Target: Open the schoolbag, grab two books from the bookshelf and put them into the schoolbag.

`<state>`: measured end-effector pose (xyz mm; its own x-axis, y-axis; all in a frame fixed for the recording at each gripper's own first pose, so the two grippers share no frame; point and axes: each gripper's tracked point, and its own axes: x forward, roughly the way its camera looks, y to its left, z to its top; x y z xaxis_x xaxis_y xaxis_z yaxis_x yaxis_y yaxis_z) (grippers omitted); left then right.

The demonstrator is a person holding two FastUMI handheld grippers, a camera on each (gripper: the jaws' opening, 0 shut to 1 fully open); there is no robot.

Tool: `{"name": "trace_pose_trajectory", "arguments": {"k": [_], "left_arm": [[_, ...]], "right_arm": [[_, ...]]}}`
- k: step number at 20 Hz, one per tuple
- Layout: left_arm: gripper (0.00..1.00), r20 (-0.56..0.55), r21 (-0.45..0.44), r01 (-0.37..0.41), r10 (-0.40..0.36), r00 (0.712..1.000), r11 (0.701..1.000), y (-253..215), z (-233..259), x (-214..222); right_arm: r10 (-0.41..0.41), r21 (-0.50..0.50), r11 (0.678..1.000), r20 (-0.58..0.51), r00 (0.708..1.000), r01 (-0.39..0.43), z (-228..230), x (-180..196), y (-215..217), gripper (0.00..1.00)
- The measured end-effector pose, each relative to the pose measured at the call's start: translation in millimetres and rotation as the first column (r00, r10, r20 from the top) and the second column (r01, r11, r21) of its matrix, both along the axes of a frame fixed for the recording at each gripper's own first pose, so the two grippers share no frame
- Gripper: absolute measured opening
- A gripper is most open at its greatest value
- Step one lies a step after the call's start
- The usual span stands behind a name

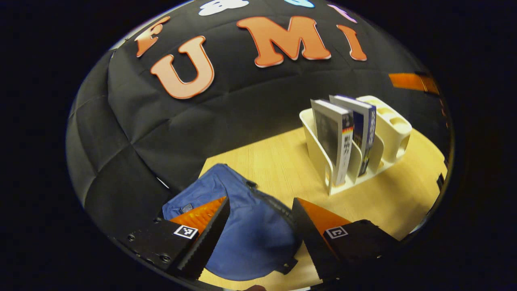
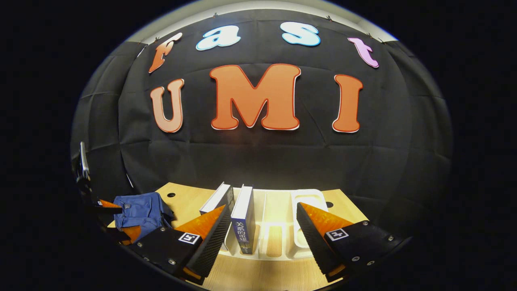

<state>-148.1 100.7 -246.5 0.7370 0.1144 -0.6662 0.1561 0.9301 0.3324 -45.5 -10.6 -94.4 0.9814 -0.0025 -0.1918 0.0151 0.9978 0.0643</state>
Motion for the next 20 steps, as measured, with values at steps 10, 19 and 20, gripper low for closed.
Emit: {"name": "trace_pose_trajectory", "arguments": {"k": [10, 19, 20], "left_arm": [[0.98, -0.248, 0.233, 0.192, -0.132, 0.96, 0.953, 7, -74, -50], [0.98, -0.352, 0.353, 0.283, -0.153, 0.923, 0.892, 5, -113, -81], [0.98, -0.356, 0.376, 0.302, -0.164, 0.92, 0.876, 6, -116, -83]], "right_arm": [[-0.057, -0.004, 0.998, -0.067, 0.996, 0.057, -32, 12, -23, 0.97], [-0.064, -0.049, 0.997, -0.1, 0.993, 0.06, -42, 7, -26, 0.97], [-0.063, -0.054, 0.997, -0.106, 0.992, 0.057, -44, 7, -25, 0.97]]}}
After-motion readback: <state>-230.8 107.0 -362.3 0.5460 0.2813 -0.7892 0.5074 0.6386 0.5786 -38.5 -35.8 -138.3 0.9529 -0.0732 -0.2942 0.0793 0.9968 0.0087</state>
